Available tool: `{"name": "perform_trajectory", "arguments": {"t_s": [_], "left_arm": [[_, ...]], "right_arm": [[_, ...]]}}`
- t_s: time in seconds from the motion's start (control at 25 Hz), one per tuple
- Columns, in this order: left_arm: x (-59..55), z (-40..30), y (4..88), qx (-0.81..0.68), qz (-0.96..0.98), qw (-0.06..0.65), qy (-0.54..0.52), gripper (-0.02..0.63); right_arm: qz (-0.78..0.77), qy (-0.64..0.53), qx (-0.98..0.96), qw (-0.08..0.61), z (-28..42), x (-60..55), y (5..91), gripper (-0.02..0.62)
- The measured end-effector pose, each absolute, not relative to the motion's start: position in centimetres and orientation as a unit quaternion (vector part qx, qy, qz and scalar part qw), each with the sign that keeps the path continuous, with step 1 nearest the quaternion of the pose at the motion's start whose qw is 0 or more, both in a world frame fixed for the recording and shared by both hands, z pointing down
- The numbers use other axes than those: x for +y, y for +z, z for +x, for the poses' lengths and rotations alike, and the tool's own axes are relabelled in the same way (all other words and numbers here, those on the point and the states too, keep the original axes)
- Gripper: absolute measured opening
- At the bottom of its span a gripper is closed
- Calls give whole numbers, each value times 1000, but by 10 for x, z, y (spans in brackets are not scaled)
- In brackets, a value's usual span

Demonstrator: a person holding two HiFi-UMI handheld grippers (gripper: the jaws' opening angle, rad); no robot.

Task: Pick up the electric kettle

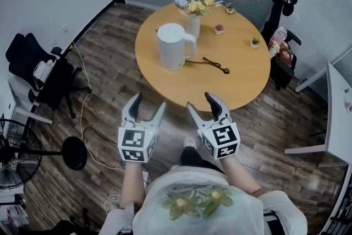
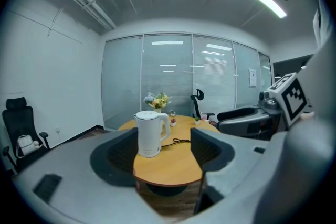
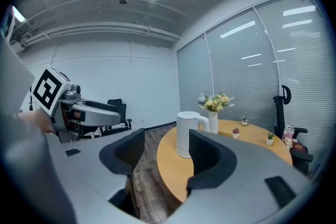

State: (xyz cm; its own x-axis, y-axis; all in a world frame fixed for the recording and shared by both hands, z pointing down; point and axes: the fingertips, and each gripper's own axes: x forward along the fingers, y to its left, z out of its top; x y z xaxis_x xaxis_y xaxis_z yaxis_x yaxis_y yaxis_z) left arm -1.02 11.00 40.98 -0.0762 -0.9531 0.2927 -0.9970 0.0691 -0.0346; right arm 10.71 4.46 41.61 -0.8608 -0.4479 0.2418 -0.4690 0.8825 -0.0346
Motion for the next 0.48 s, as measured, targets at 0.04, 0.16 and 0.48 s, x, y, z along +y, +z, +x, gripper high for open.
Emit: {"name": "perform_trajectory", "arguments": {"t_s": [0.04, 0.16, 0.48], "left_arm": [[106, -13, 411, -725, 672, 98, 114, 295], [94, -18, 412, -723, 674, 104, 113, 293], [56, -37, 410, -741, 653, 102, 117, 291]], "right_arm": [[237, 47, -963, 116, 105, 40, 417, 256], [231, 50, -964, 120, 99, 26, 420, 256], [213, 48, -968, 125, 83, -15, 419, 256]]}}
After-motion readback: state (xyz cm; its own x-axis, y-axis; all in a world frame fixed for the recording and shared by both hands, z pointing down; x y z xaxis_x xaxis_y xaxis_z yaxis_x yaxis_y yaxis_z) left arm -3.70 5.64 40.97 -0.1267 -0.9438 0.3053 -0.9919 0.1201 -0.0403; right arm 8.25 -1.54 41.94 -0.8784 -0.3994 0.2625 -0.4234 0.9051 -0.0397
